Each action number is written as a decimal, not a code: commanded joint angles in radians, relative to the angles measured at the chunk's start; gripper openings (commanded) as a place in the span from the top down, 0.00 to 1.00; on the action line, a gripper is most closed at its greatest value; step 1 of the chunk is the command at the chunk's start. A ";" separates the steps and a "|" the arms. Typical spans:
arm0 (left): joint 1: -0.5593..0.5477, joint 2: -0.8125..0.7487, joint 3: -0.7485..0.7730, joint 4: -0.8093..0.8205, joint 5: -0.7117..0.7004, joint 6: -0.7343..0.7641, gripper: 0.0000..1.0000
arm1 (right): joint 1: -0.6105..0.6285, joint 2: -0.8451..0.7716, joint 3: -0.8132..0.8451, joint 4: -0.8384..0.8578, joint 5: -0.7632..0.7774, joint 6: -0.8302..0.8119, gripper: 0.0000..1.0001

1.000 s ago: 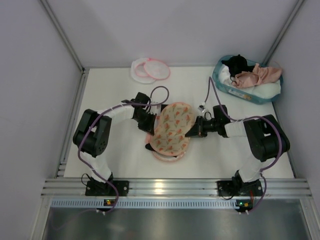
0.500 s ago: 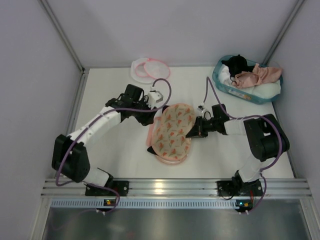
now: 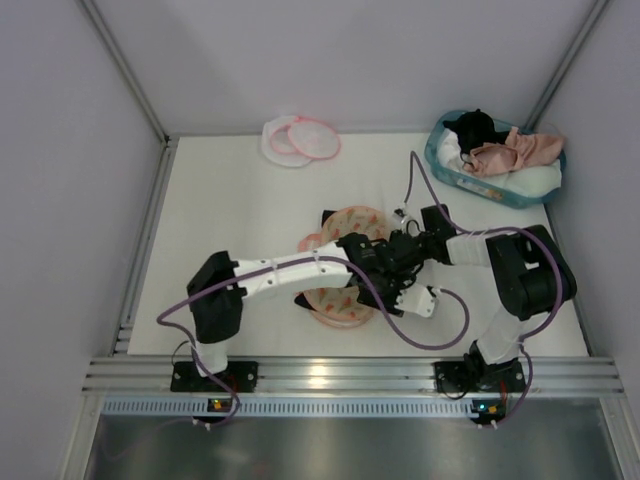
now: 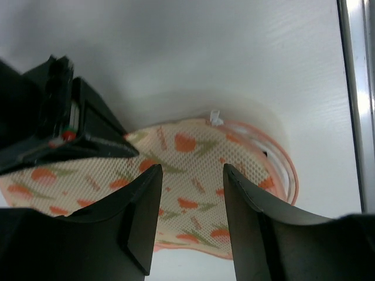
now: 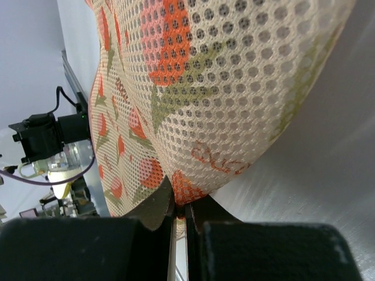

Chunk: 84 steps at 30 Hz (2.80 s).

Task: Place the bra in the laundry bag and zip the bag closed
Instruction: Zip the laundry bag at the center of the board.

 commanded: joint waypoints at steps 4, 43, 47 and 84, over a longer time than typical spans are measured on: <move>-0.072 0.187 0.171 -0.134 -0.138 0.023 0.47 | 0.043 0.009 0.066 -0.023 0.012 -0.012 1.00; -0.167 0.365 0.210 -0.313 -0.033 -0.118 1.00 | 0.059 0.008 0.125 -0.107 0.107 -0.098 1.00; -0.175 0.345 0.197 -0.313 0.019 -0.136 1.00 | 0.055 0.008 0.130 -0.111 0.111 -0.112 1.00; -0.106 0.295 0.137 0.044 -0.206 -0.149 1.00 | -0.075 -0.051 0.102 -0.545 -0.103 -0.333 0.08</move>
